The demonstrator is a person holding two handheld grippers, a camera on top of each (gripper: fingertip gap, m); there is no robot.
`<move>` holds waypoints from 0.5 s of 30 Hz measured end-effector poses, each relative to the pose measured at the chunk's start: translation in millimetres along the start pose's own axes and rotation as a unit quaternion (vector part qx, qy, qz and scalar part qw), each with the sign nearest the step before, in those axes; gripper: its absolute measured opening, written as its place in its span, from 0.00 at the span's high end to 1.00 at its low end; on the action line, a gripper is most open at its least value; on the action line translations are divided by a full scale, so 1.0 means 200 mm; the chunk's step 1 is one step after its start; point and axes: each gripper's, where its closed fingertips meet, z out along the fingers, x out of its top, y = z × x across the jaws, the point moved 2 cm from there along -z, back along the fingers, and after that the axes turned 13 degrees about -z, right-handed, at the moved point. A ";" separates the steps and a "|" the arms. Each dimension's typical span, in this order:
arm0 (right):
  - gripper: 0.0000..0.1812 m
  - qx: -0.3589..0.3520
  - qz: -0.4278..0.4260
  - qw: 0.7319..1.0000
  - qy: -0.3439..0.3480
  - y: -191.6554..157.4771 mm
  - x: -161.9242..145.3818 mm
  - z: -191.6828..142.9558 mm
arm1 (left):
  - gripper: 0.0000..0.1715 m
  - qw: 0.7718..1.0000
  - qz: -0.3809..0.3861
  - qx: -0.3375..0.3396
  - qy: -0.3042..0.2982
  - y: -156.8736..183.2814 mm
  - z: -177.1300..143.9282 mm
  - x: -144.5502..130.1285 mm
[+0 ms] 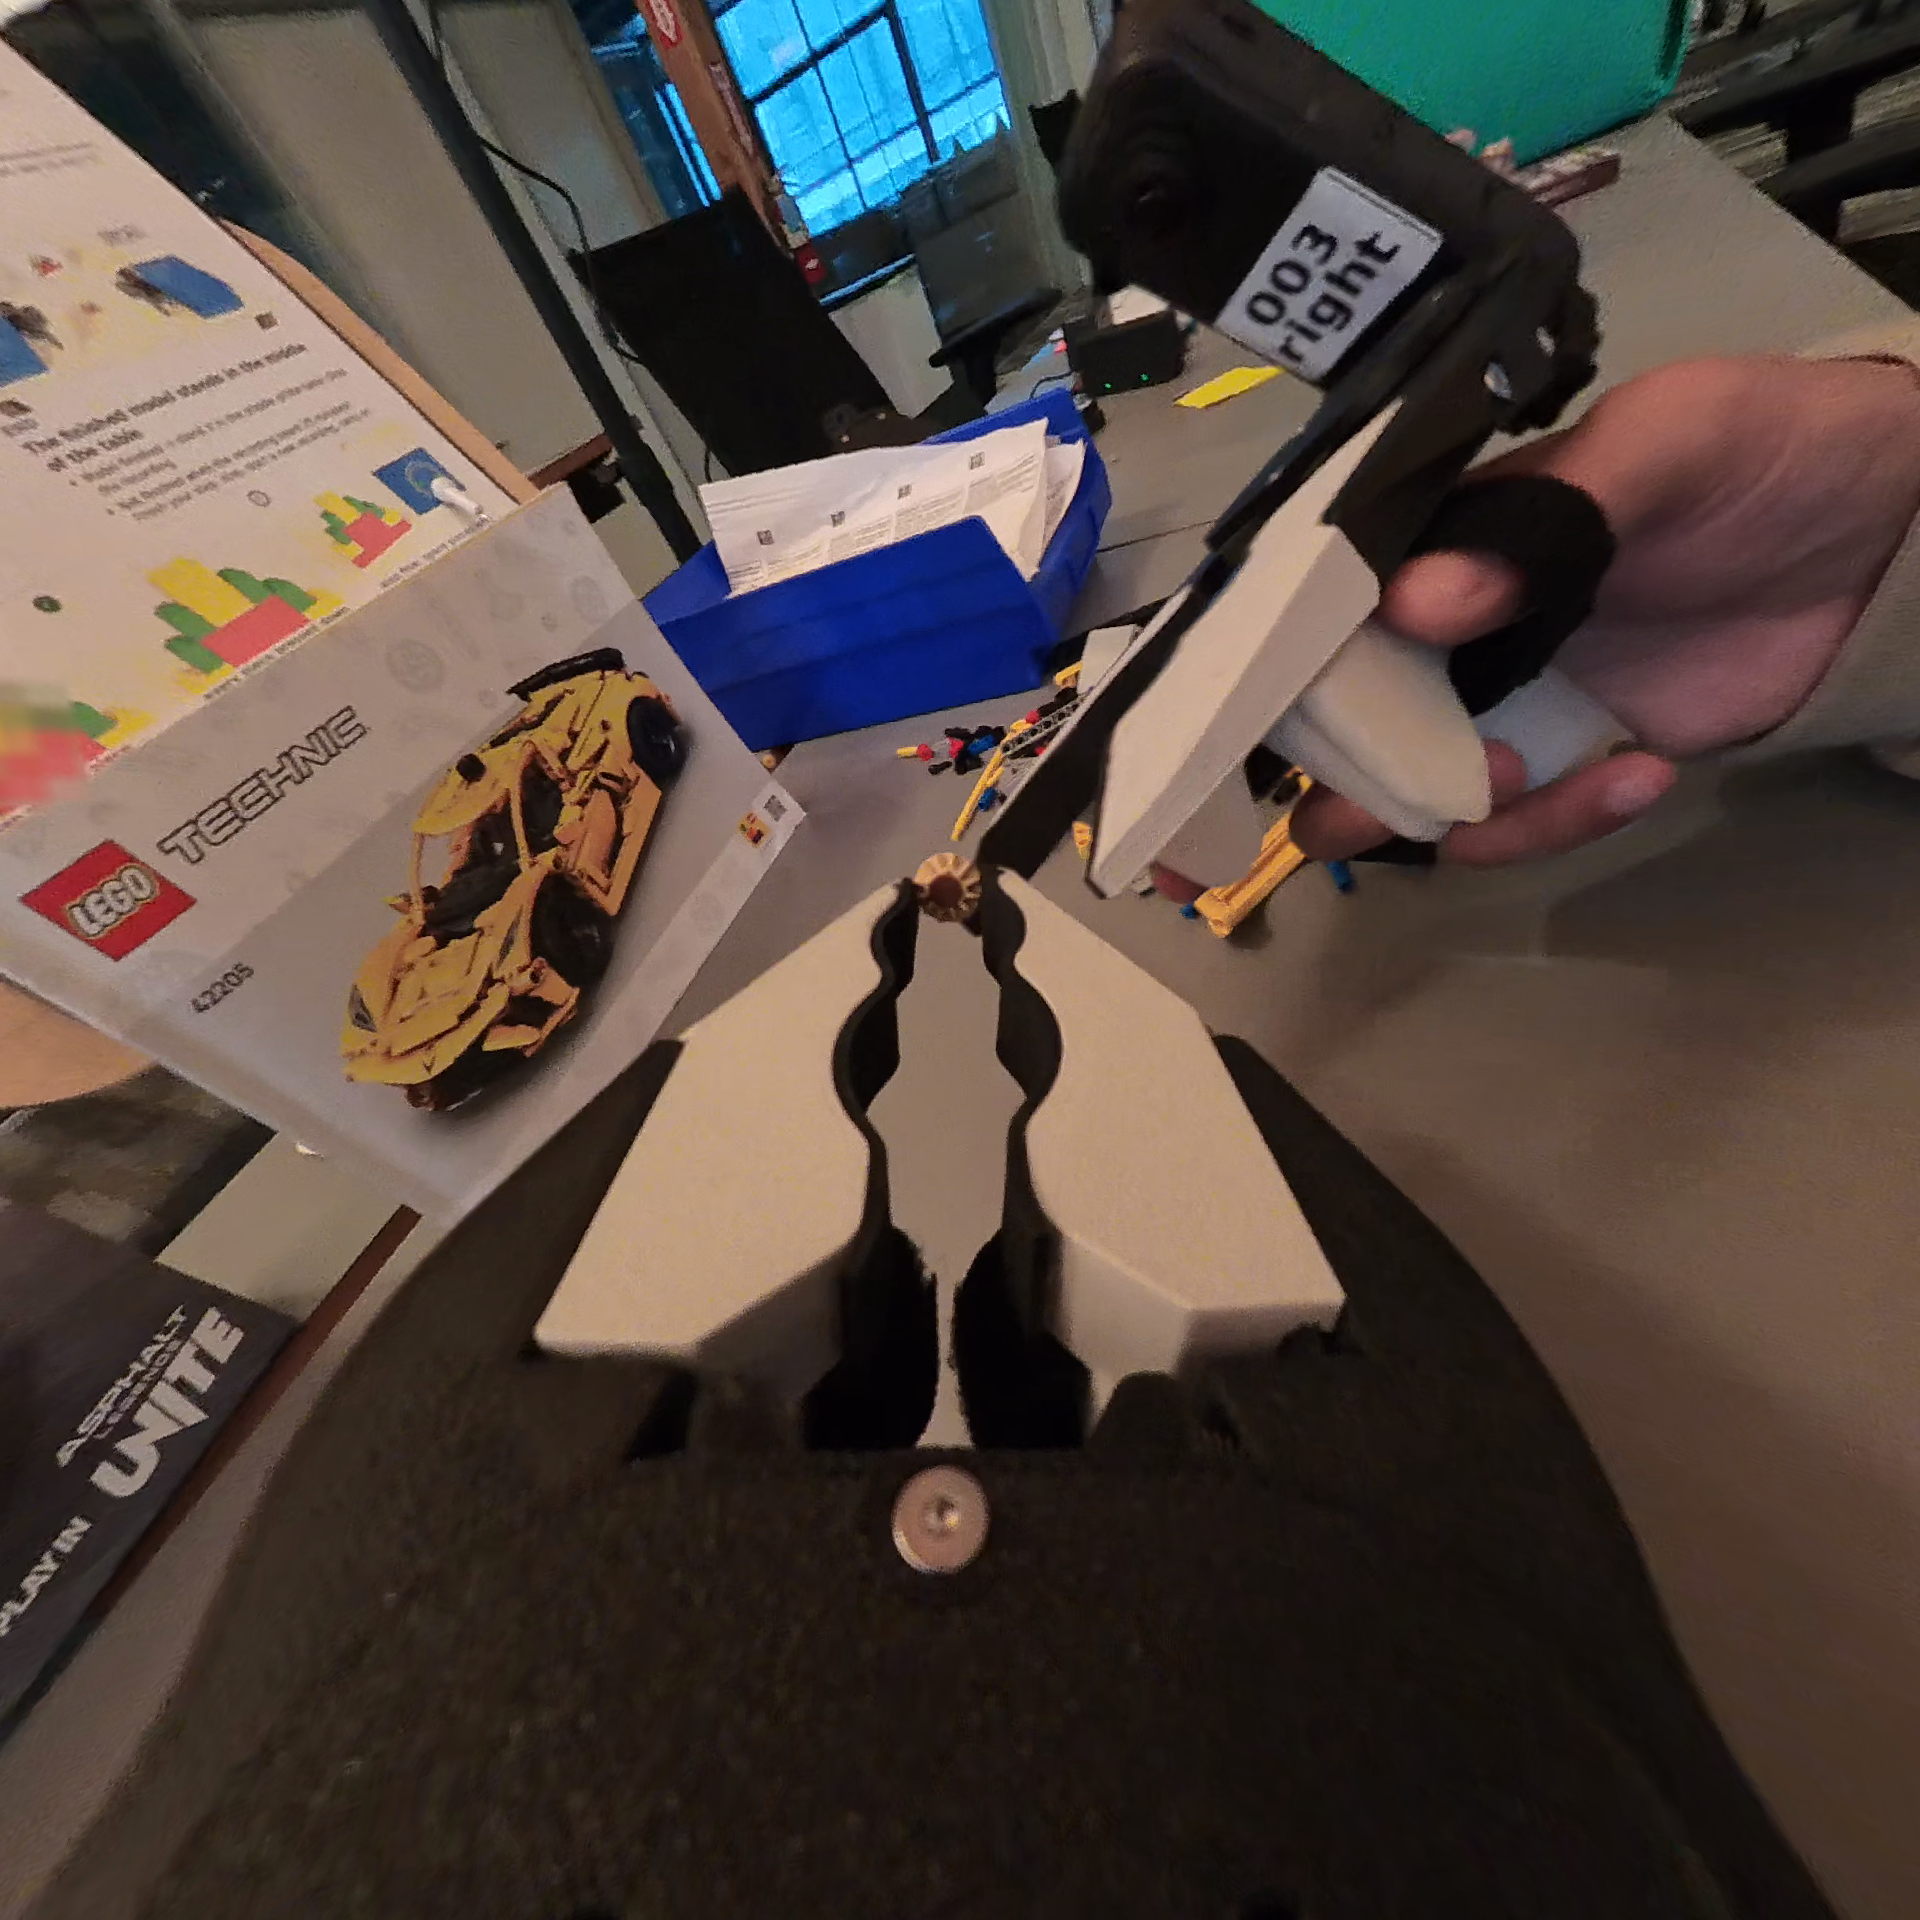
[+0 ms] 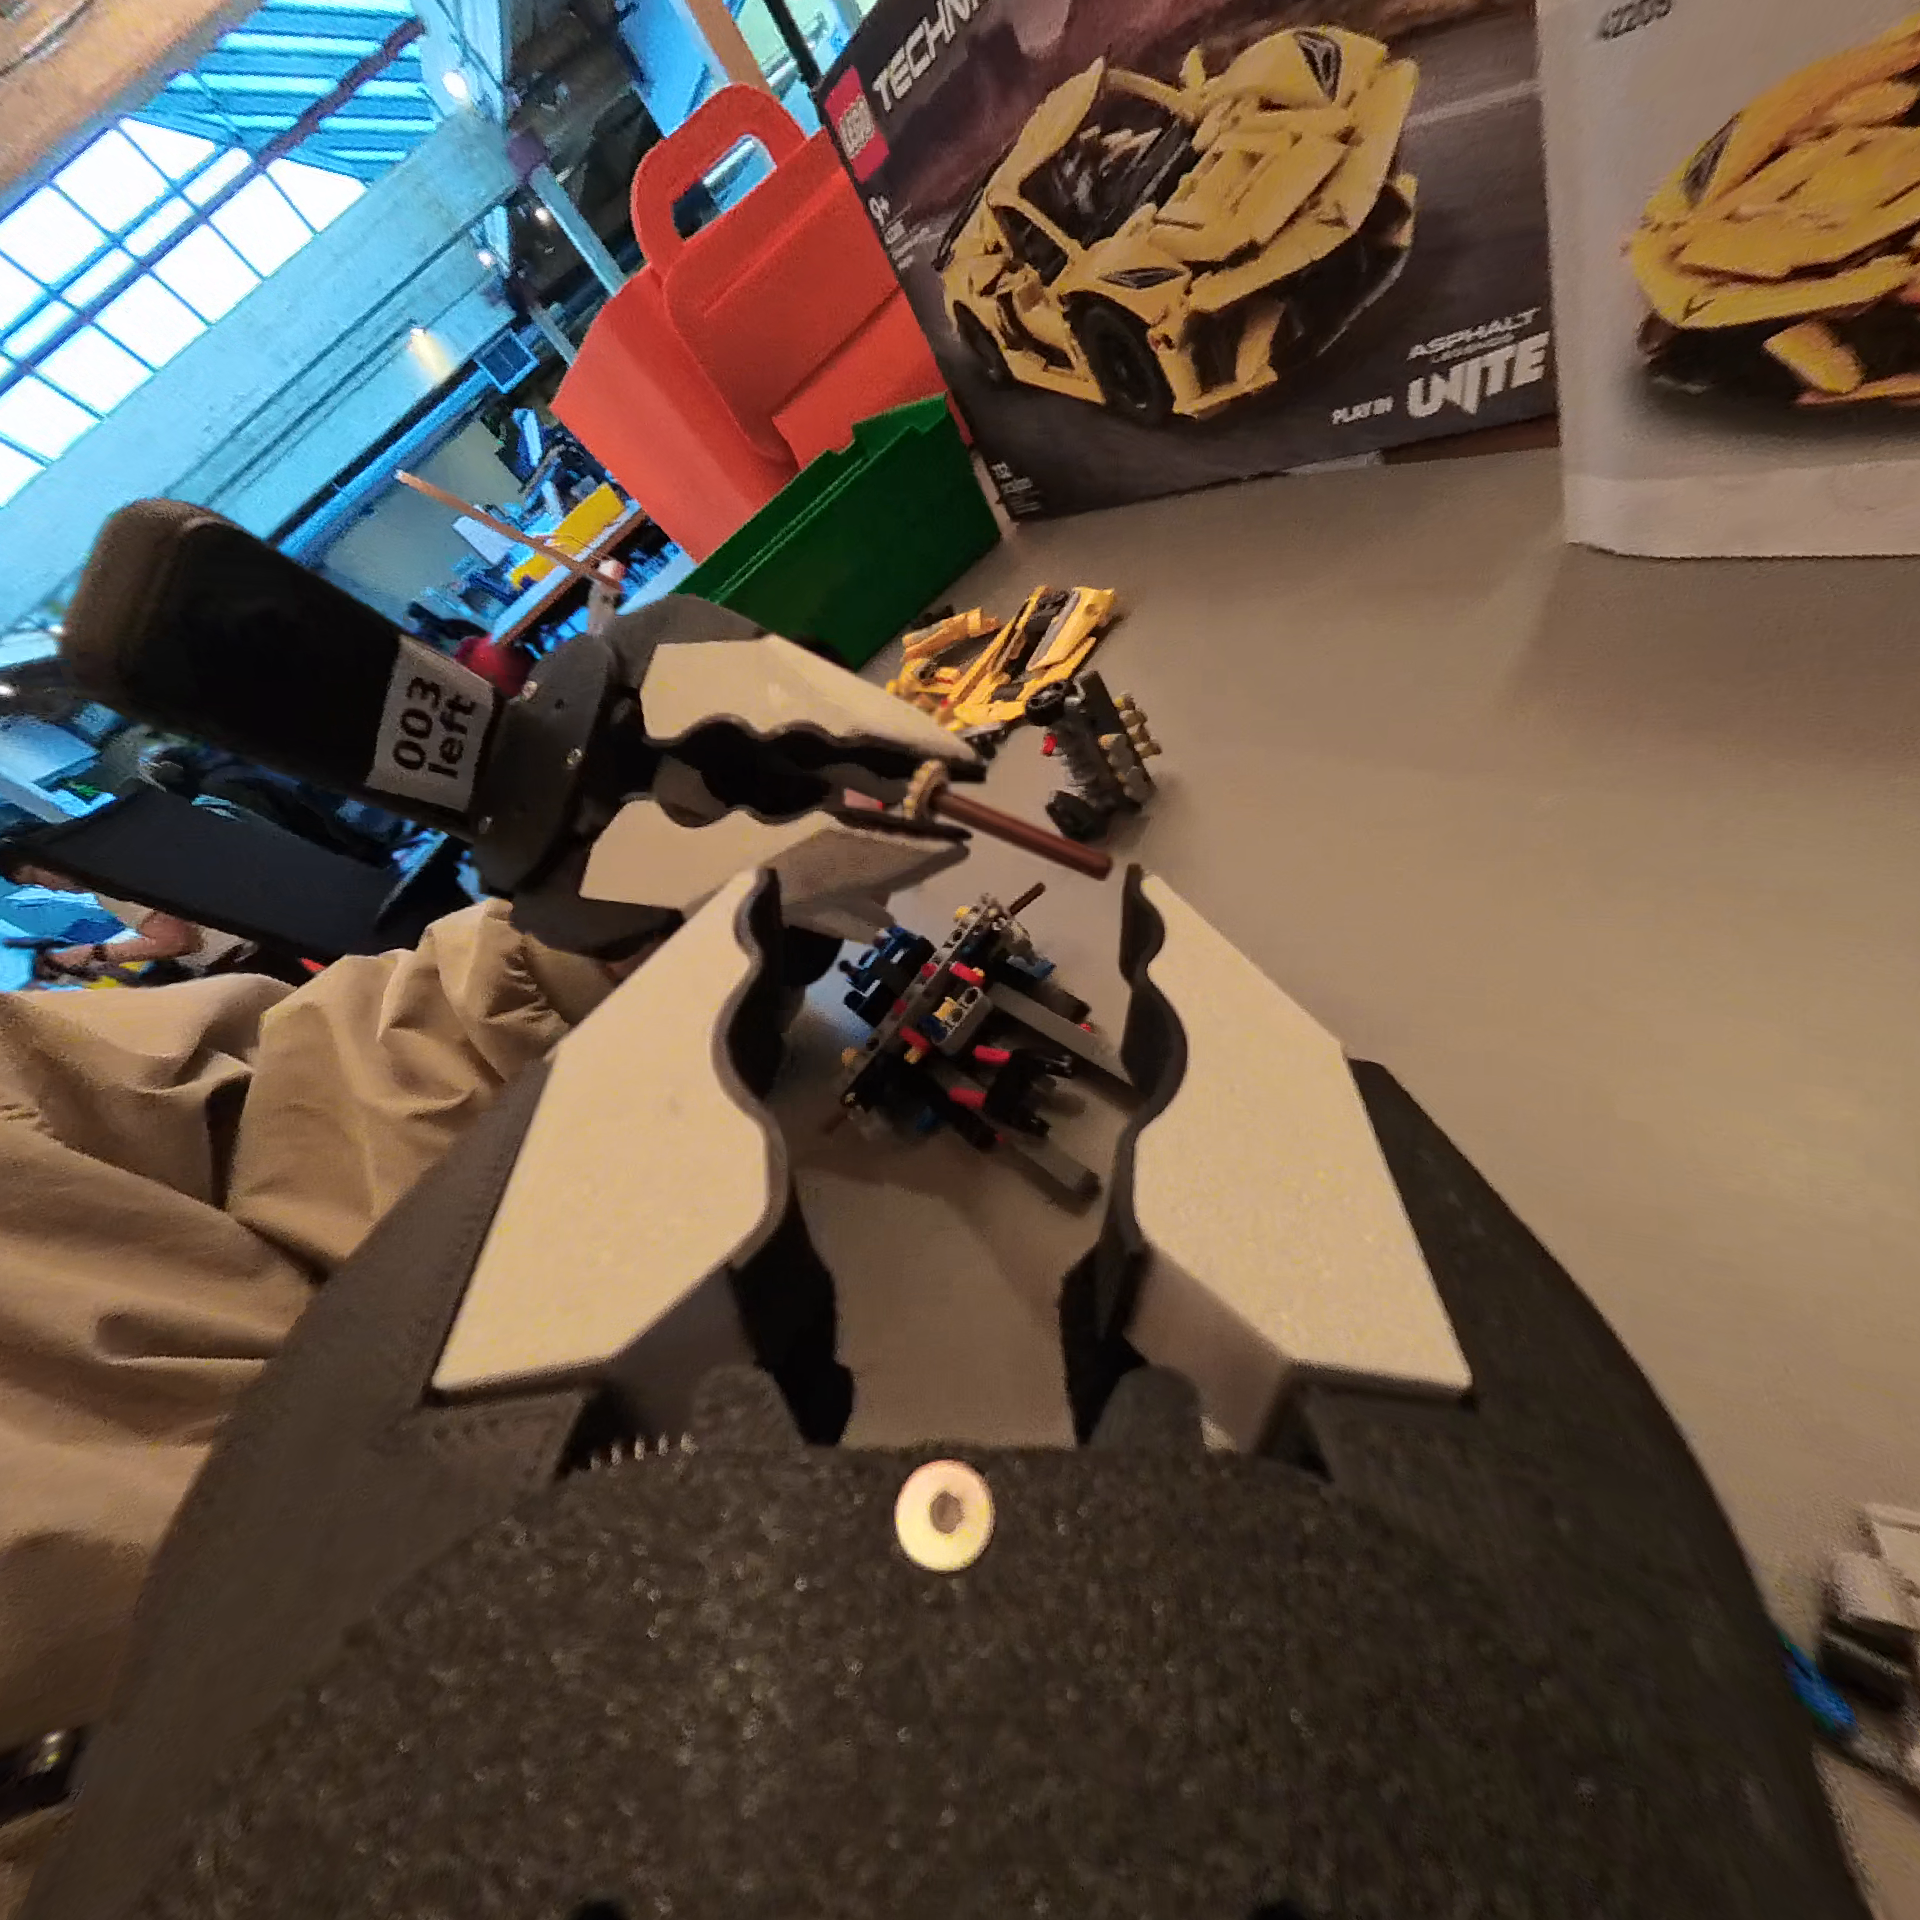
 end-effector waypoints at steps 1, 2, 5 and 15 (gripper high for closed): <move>0.65 0.006 0.004 1.000 0.005 -0.01 0.01 0.00 | 0.93 1.000 0.006 0.007 -0.001 0.00 0.00 0.00; 0.64 0.009 0.008 1.000 0.012 -0.01 0.02 0.00 | 0.93 1.000 0.013 0.011 0.001 0.00 0.00 0.00; 0.66 0.005 0.005 1.000 0.011 -0.01 0.01 0.00 | 0.93 1.000 0.010 0.005 -0.001 0.00 0.00 0.00; 0.86 0.026 0.027 0.998 0.054 -0.01 0.05 -0.06 | 0.93 0.997 0.046 0.007 -0.065 0.02 0.04 -0.11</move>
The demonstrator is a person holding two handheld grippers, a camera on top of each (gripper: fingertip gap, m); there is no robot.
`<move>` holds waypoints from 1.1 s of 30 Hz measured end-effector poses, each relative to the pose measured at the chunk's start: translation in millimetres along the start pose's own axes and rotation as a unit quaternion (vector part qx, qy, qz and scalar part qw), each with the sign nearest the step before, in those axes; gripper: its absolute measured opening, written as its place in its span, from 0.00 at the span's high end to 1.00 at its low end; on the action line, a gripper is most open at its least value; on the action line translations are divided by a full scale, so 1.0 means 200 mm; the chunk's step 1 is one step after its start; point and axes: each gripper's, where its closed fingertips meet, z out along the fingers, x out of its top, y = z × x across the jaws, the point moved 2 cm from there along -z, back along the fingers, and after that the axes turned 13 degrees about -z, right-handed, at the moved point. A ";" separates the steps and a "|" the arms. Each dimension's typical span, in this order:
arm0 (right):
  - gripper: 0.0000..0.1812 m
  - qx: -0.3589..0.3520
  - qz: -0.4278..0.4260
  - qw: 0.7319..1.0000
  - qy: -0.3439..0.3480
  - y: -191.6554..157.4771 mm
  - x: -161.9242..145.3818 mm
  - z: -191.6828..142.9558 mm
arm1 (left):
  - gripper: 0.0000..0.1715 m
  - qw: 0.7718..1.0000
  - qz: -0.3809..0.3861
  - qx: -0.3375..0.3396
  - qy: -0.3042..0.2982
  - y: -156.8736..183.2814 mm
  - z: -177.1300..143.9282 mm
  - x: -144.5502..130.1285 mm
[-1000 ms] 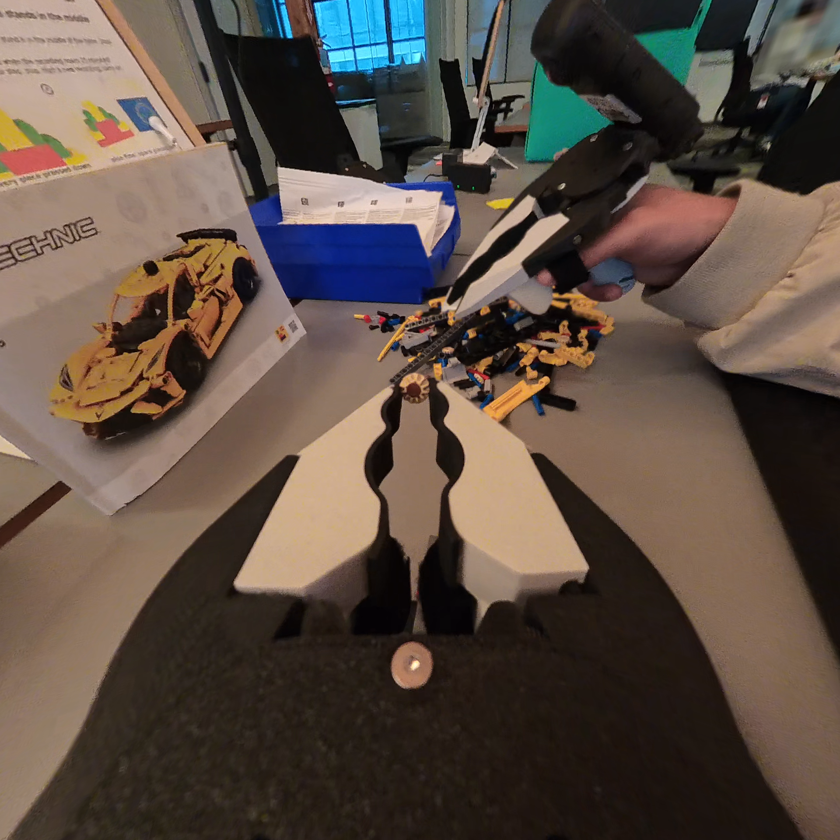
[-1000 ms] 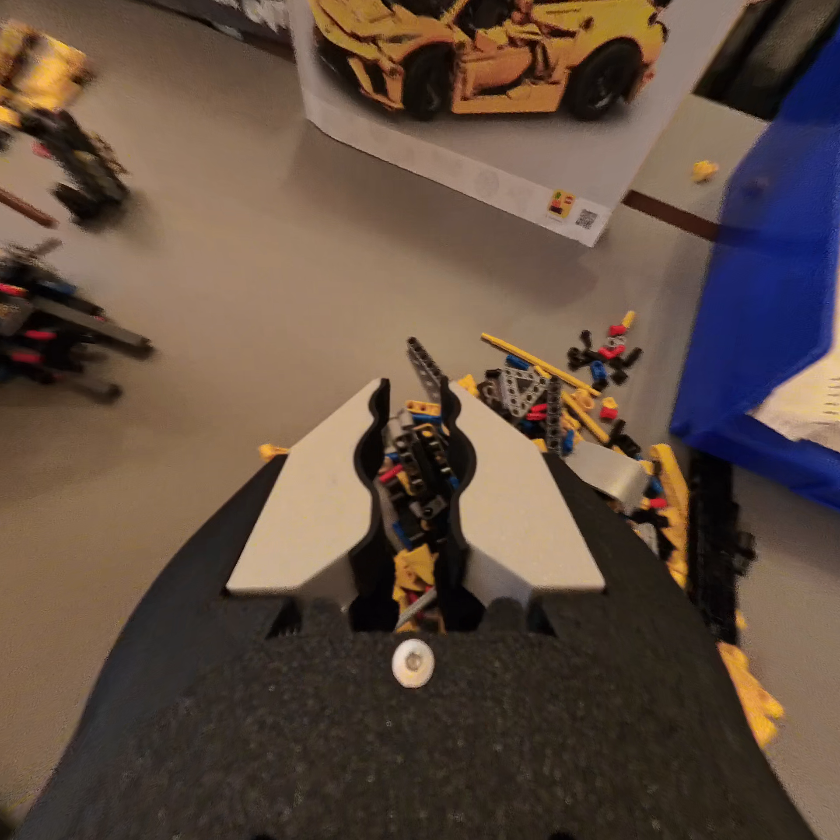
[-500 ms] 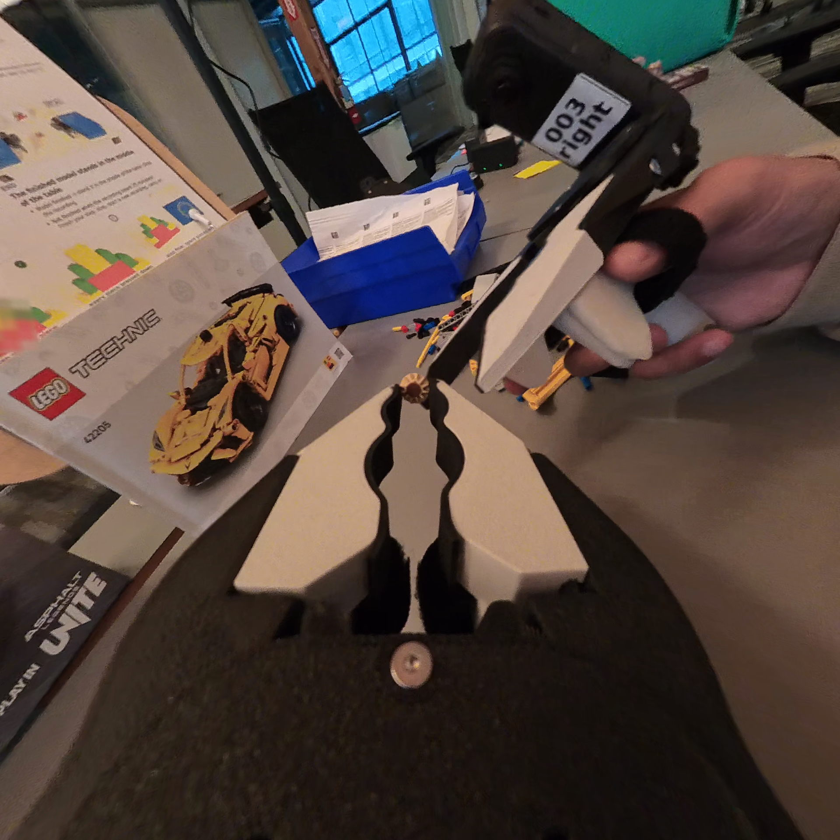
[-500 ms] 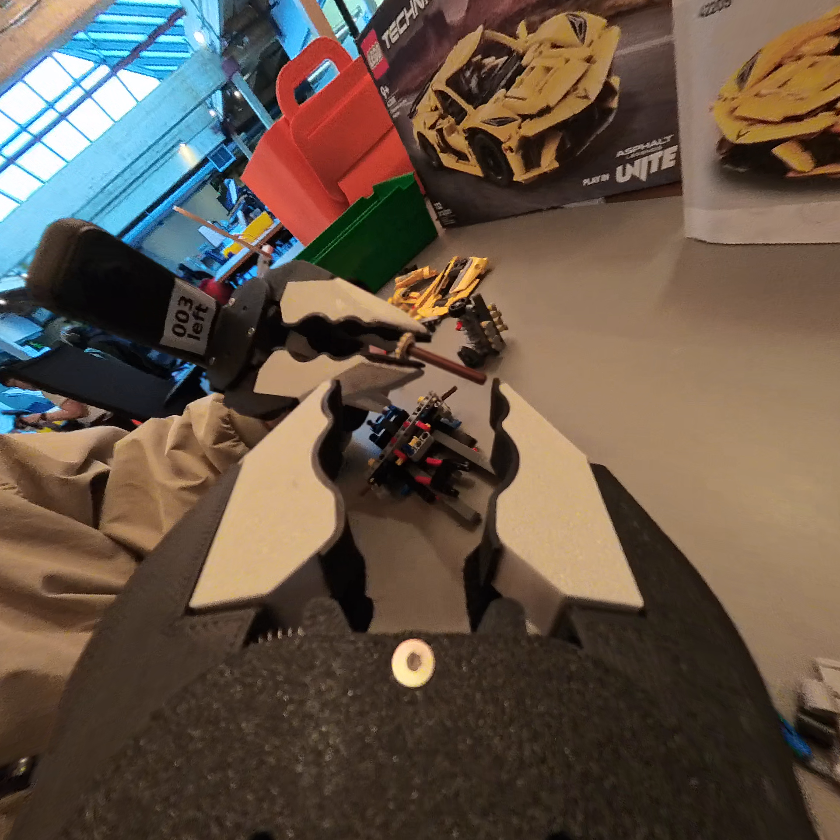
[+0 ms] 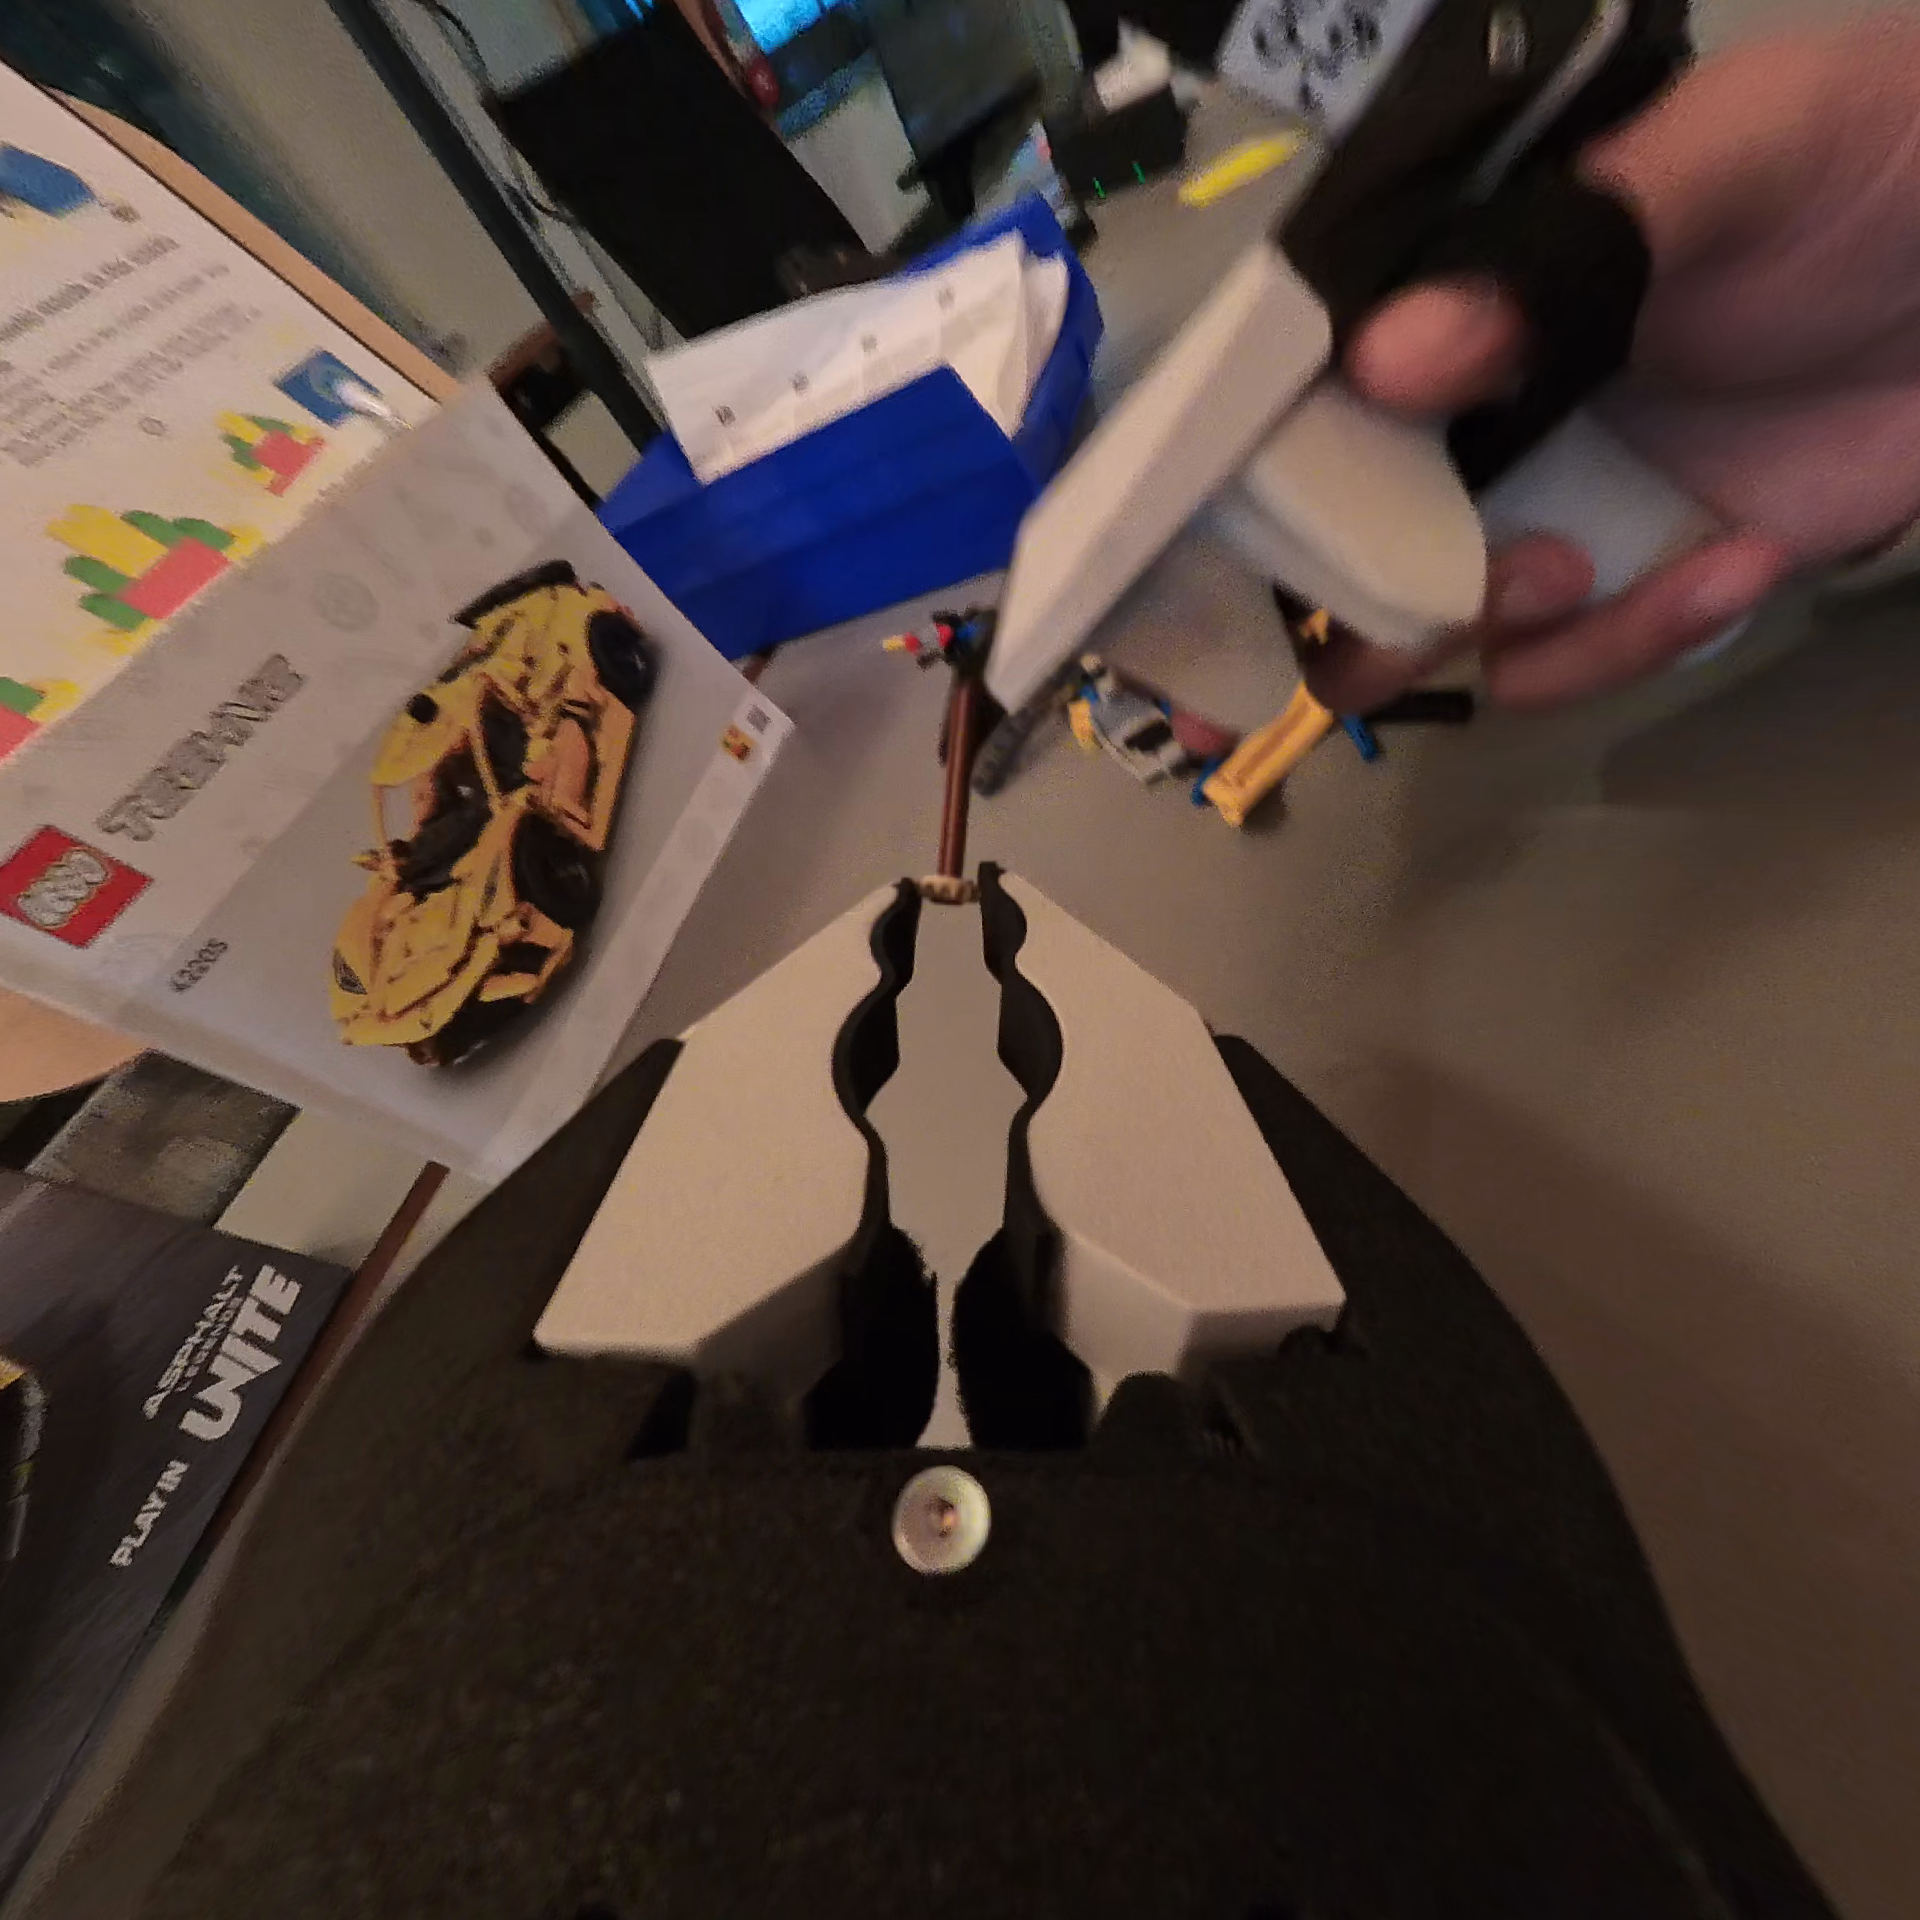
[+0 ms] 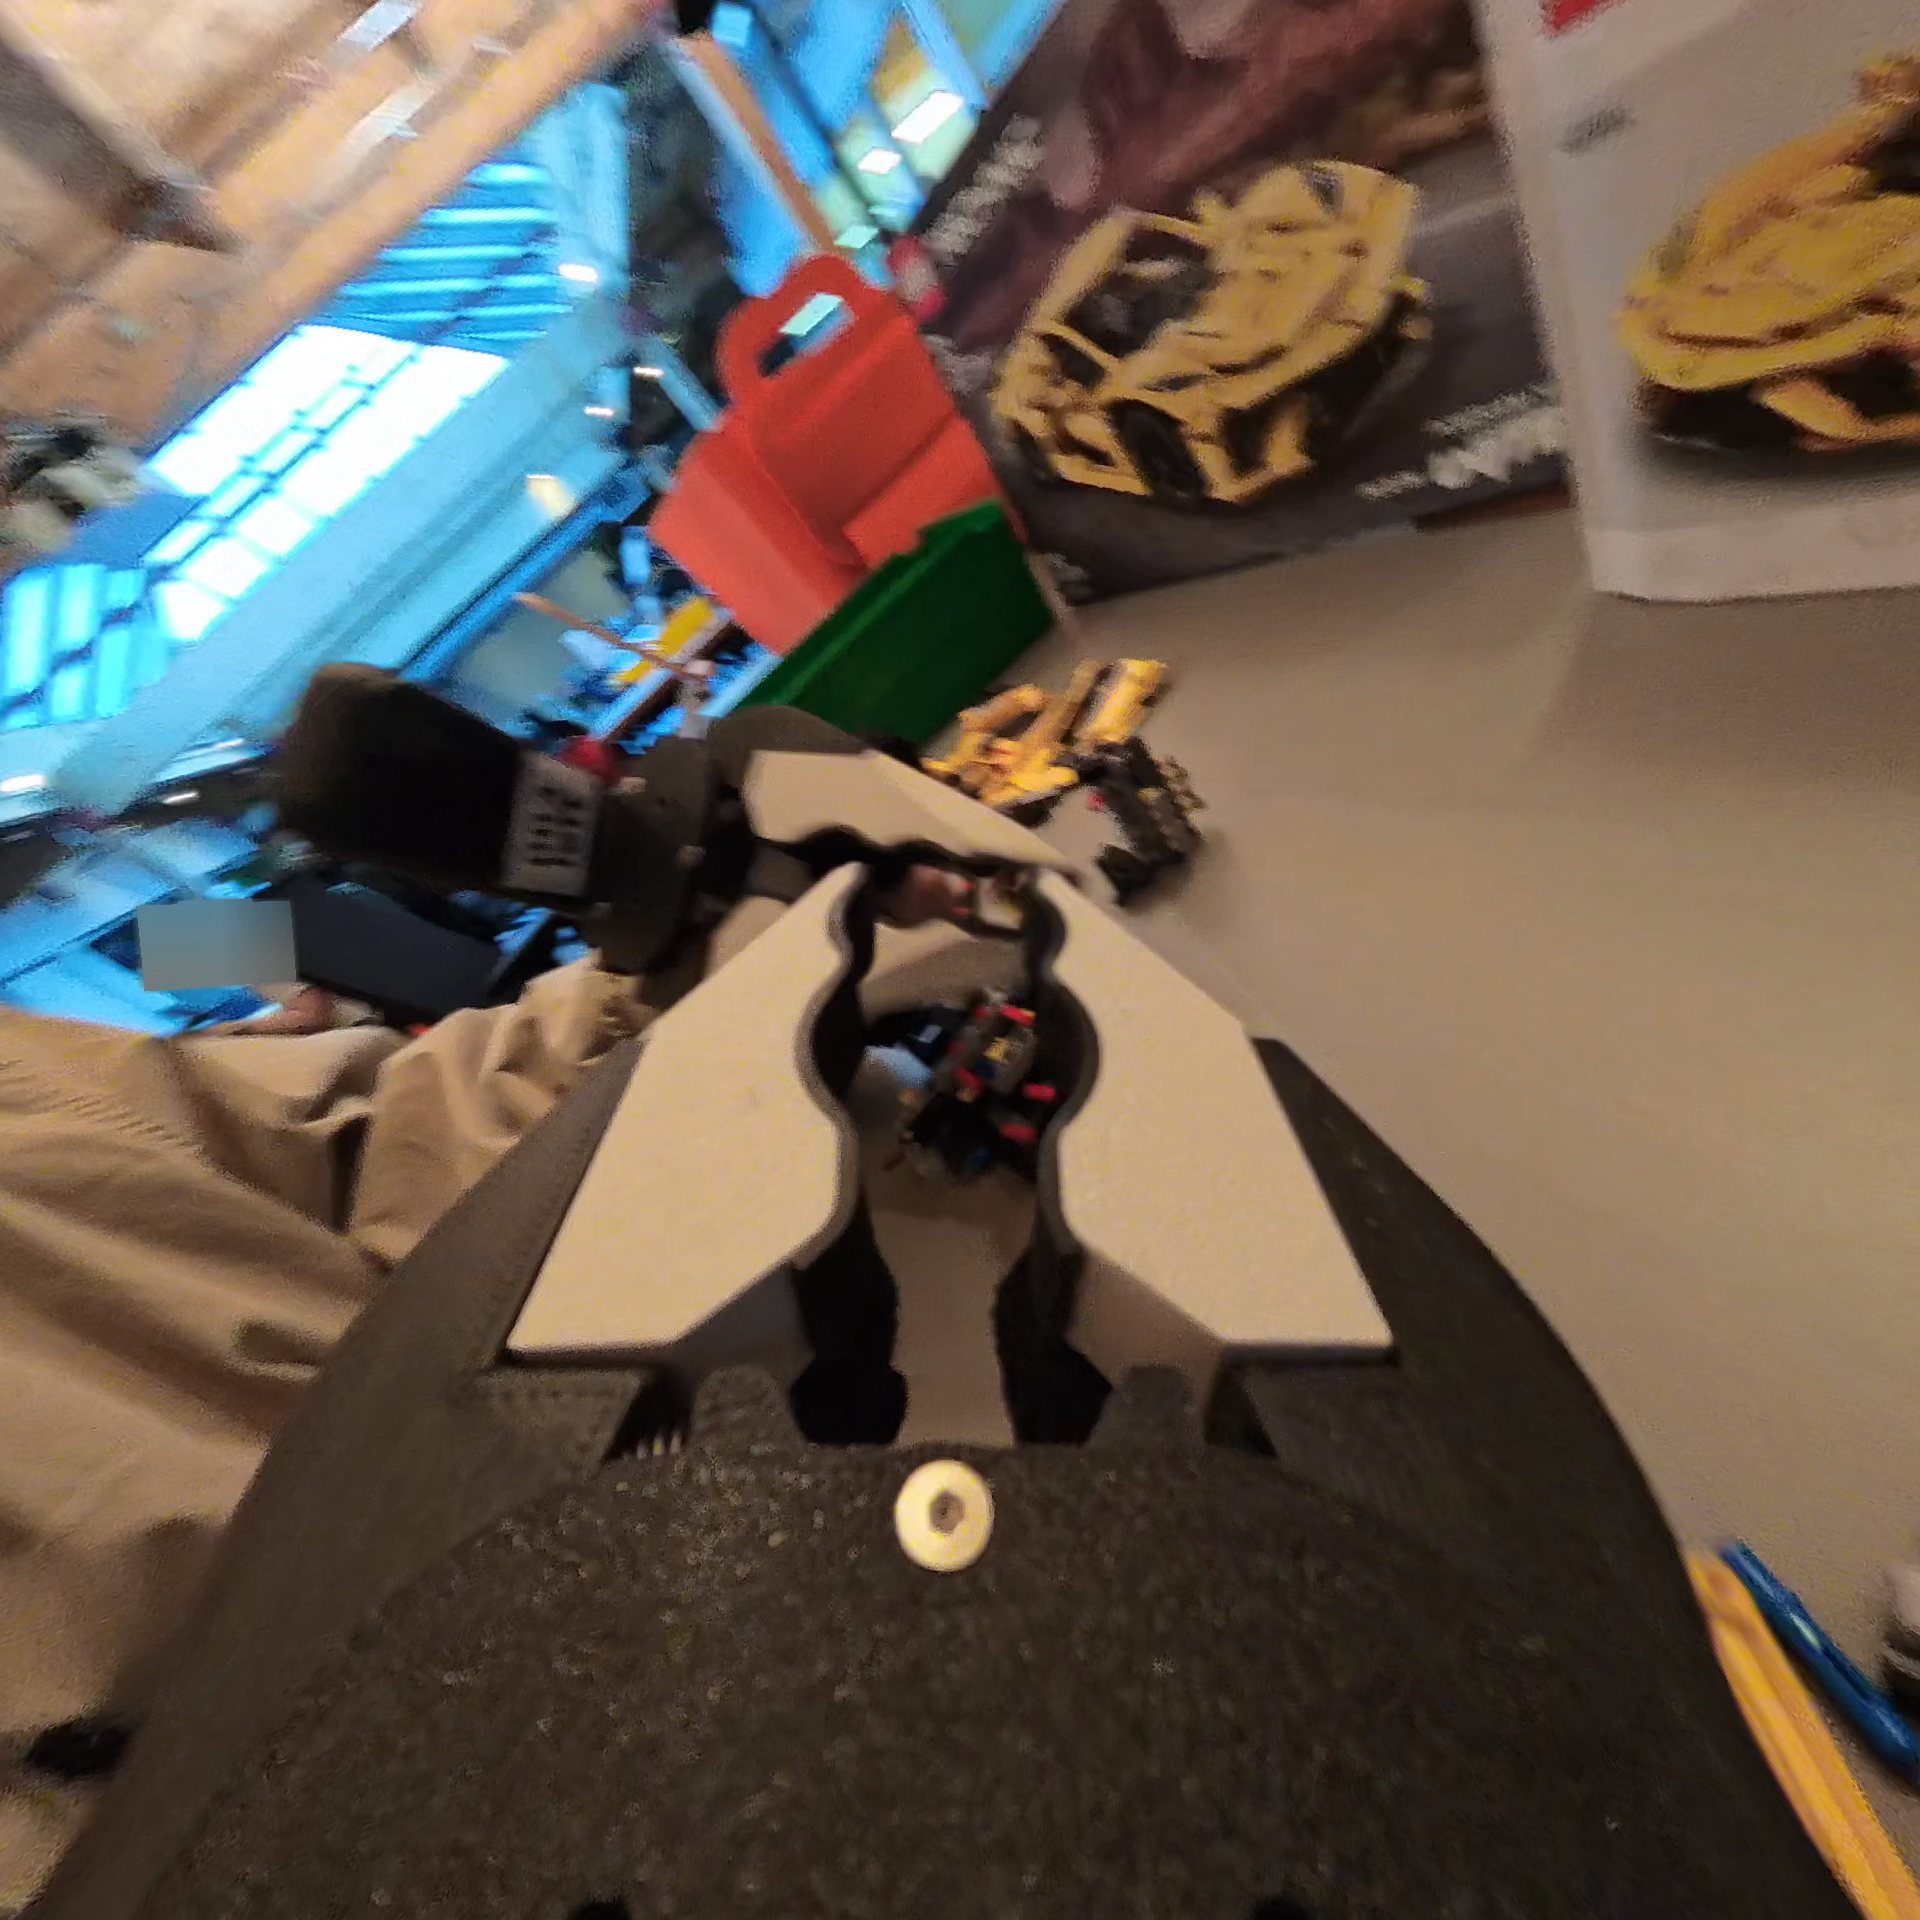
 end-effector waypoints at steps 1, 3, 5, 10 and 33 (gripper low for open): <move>0.86 0.008 -0.001 1.000 -0.001 -0.02 0.01 0.01 | 0.93 1.000 0.001 0.002 0.013 0.01 0.00 0.02; 0.85 -0.020 -0.043 0.998 -0.039 0.00 -0.03 0.03 | 0.93 0.999 -0.008 -0.012 0.051 0.04 0.00 0.09; 0.87 -0.034 -0.057 0.998 -0.011 0.03 0.05 -0.04 | 0.93 1.000 0.005 0.010 0.022 0.02 0.01 0.06; 0.85 -0.024 -0.031 0.999 -0.004 0.07 0.07 -0.13 | 0.93 0.999 0.017 0.014 0.039 0.03 0.00 0.08; 0.98 -0.065 -0.062 0.996 -0.007 0.05 -0.02 -0.04 | 0.95 0.998 0.014 0.051 0.026 0.02 0.02 0.06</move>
